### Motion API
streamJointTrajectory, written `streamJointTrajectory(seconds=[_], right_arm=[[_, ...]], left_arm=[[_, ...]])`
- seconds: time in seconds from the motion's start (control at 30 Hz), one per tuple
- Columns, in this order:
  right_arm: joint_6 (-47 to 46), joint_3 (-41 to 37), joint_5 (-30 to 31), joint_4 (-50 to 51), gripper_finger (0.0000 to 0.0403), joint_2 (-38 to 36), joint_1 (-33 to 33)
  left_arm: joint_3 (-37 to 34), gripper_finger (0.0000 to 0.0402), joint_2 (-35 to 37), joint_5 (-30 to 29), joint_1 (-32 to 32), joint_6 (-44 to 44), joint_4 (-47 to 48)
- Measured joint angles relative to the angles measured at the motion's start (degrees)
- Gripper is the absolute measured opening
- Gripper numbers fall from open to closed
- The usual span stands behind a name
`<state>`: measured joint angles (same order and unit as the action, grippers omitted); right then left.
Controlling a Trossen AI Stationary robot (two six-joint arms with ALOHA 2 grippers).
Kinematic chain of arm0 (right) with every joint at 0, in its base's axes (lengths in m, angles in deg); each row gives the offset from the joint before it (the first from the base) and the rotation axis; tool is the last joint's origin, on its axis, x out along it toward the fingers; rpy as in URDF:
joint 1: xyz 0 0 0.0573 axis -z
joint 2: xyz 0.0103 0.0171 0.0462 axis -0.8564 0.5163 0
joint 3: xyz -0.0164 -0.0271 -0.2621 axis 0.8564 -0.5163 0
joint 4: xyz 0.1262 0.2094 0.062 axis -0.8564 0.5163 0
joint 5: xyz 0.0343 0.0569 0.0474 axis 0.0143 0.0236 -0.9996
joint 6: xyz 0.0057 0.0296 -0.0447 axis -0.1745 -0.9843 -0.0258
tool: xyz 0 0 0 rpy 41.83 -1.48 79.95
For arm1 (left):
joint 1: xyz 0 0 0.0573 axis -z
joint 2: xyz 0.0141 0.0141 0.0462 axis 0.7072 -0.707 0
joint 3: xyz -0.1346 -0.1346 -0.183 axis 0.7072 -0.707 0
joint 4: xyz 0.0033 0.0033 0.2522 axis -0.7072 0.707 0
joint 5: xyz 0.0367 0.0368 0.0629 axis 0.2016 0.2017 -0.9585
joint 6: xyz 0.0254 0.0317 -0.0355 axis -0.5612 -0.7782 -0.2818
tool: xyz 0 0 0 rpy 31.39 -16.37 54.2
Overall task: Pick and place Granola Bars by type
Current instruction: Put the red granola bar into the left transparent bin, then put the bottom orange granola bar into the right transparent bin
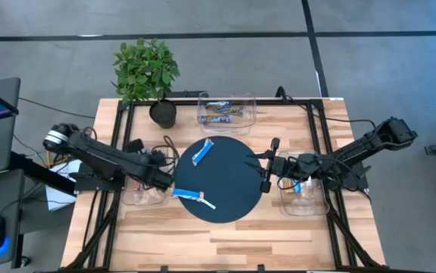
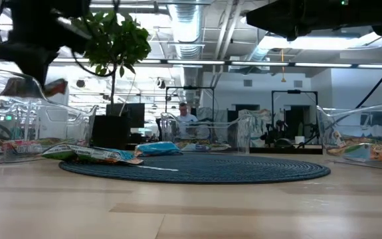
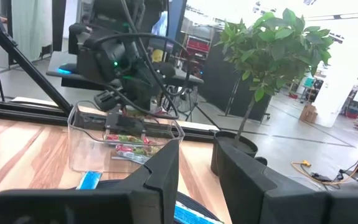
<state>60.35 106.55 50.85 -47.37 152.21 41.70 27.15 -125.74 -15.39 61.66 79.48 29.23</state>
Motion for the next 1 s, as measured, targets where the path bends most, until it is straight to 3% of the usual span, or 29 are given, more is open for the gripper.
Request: streamJointTrajectory(seconds=[0.27, 0.67, 0.77, 0.9, 1.0], right_arm=[[0.0, 0.0, 0.0, -0.4, 0.0102, 0.0, 0.1], [-0.1, 0.0, -0.3, -0.3, 0.0102, 0.0, 0.1], [-0.3, 0.0, -6.1, 0.6, 0.0102, 0.0, 0.5], [0.0, 0.1, -21.0, -0.1, 0.0102, 0.7, 2.1], [-1.2, 2.2, -23.4, -0.3, 0.0102, 2.6, 3.1]], left_arm=[[-7.9, 0.003, 8.0, -0.3, 0.0, 1.7, -7.4], [-8.0, 0.0161, 8.4, -5.1, 0.0, -2.2, -8.8], [-8.0, 0.0182, 8.5, -5.3, 0.2, -2.3, -8.8], [-8.0, 0.0195, 10.1, -10.3, 3.3, -1.3, -9.8], [-8.0, 0.0196, 12.1, -16.3, 7.8, -0.2, -11.3]])
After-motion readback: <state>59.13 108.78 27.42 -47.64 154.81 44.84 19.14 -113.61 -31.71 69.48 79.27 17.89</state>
